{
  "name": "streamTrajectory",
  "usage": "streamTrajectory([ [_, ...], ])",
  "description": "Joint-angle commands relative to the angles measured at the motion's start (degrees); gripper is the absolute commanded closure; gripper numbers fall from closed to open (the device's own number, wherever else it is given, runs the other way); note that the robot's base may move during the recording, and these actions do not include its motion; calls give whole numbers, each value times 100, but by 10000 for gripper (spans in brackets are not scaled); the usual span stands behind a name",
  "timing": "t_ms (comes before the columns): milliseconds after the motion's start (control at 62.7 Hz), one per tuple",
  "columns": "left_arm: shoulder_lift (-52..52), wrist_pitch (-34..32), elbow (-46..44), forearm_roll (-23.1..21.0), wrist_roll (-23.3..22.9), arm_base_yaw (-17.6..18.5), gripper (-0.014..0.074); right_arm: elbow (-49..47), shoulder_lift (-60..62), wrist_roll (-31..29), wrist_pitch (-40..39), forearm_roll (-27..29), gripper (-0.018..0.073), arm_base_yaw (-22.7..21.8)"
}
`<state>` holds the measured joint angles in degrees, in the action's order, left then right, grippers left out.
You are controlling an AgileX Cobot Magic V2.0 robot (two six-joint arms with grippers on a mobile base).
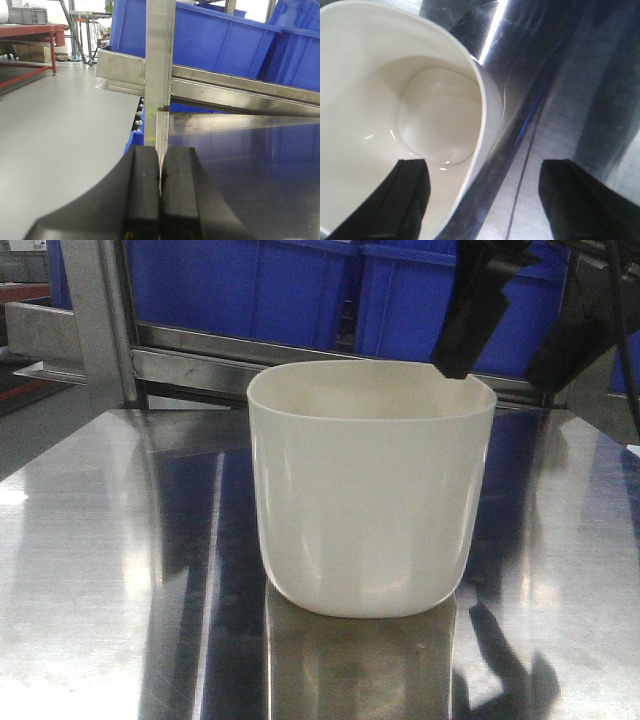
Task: Move white bin to right shelf second layer
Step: 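Move the right gripper down to the white bin's rim and close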
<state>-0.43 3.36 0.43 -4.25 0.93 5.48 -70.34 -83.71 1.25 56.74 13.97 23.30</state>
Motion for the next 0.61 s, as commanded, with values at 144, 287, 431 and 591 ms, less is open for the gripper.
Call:
streamTrajectory([
  [144, -18, -493, 211, -53, -56, 32, 512, -218, -168, -28, -297, 108, -11, 11],
  [287, -18, -493, 211, -53, -56, 32, 512, -218, -385, -28, -326, 108, -11, 11],
  [431, -18, -493, 211, -53, -56, 32, 512, -218, -600, -28, -372, 108, -11, 11],
  [591, -18, -493, 211, -53, -56, 32, 512, -218, -760, -28, -425, 108, -11, 11],
])
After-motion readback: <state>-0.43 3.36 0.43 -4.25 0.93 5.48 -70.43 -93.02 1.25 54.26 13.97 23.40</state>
